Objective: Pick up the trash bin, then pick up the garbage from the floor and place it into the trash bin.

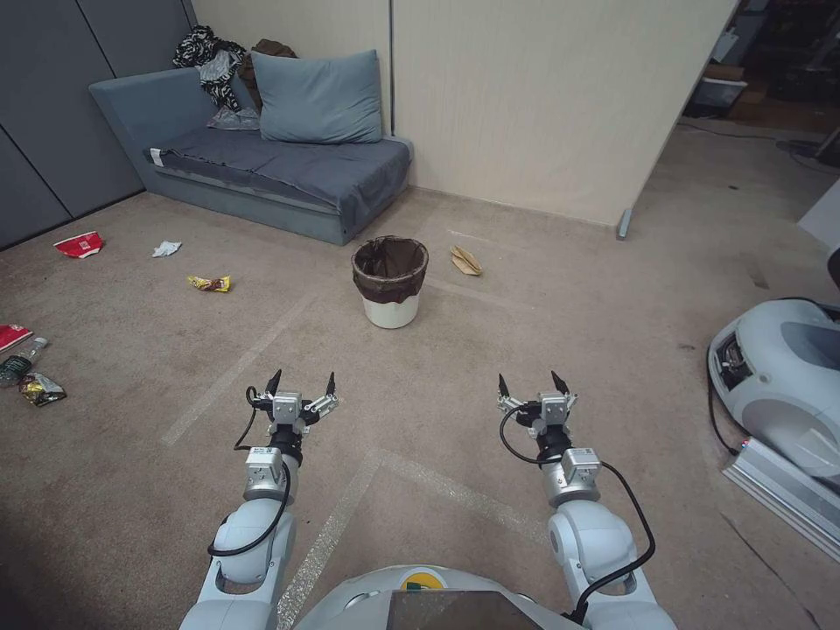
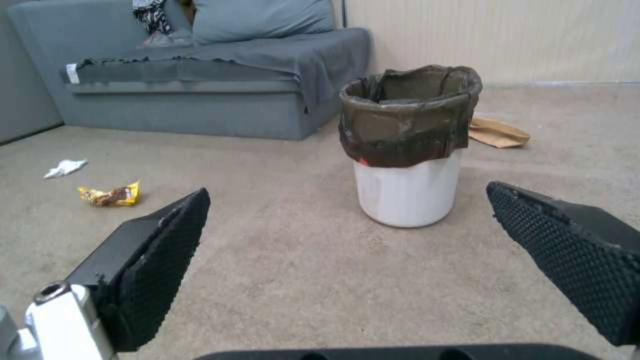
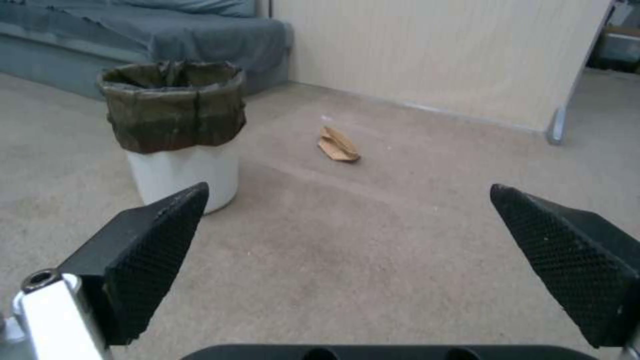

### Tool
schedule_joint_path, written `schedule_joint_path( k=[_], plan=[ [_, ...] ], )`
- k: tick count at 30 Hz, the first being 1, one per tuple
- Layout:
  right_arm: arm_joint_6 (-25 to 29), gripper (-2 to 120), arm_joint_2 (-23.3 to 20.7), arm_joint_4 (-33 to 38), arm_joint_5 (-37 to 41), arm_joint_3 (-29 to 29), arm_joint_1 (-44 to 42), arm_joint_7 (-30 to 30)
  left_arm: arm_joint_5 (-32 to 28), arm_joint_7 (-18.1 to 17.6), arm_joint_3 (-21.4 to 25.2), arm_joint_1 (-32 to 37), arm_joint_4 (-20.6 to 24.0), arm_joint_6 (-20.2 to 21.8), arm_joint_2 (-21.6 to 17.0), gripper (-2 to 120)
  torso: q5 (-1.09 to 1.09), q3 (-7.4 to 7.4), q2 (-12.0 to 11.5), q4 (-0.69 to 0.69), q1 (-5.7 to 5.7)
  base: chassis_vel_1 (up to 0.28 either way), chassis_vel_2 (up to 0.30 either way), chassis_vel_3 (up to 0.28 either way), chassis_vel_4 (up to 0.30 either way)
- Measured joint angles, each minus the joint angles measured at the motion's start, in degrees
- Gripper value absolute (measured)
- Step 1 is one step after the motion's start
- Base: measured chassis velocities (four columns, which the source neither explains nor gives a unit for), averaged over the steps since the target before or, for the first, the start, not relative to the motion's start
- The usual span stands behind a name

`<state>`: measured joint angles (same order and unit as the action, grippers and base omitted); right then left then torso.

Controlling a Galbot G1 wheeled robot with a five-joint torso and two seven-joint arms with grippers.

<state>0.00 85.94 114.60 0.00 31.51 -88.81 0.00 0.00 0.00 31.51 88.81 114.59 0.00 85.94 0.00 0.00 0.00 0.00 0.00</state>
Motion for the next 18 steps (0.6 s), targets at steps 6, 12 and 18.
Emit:
schedule_joint_path(
  k=[6, 12, 18],
  plan=[
    [0.00, 100, 0.00, 0.00, 0.00, 0.00, 0.00, 0.00, 0.00, 0.00, 0.00, 0.00, 0.00, 0.00, 0.00, 100, 0.00, 0.00, 0.00, 0.00, 0.00, 0.000, 0.000, 0.000, 0.000],
    [0.00, 100, 0.00, 0.00, 0.00, 0.00, 0.00, 0.00, 0.00, 0.00, 0.00, 0.00, 0.00, 0.00, 0.00, 100, 0.00, 0.00, 0.00, 0.00, 0.00, 0.000, 0.000, 0.000, 0.000],
    [0.00, 100, 0.00, 0.00, 0.00, 0.00, 0.00, 0.00, 0.00, 0.00, 0.00, 0.00, 0.00, 0.00, 0.00, 100, 0.00, 0.00, 0.00, 0.00, 0.00, 0.000, 0.000, 0.000, 0.000]
  ],
)
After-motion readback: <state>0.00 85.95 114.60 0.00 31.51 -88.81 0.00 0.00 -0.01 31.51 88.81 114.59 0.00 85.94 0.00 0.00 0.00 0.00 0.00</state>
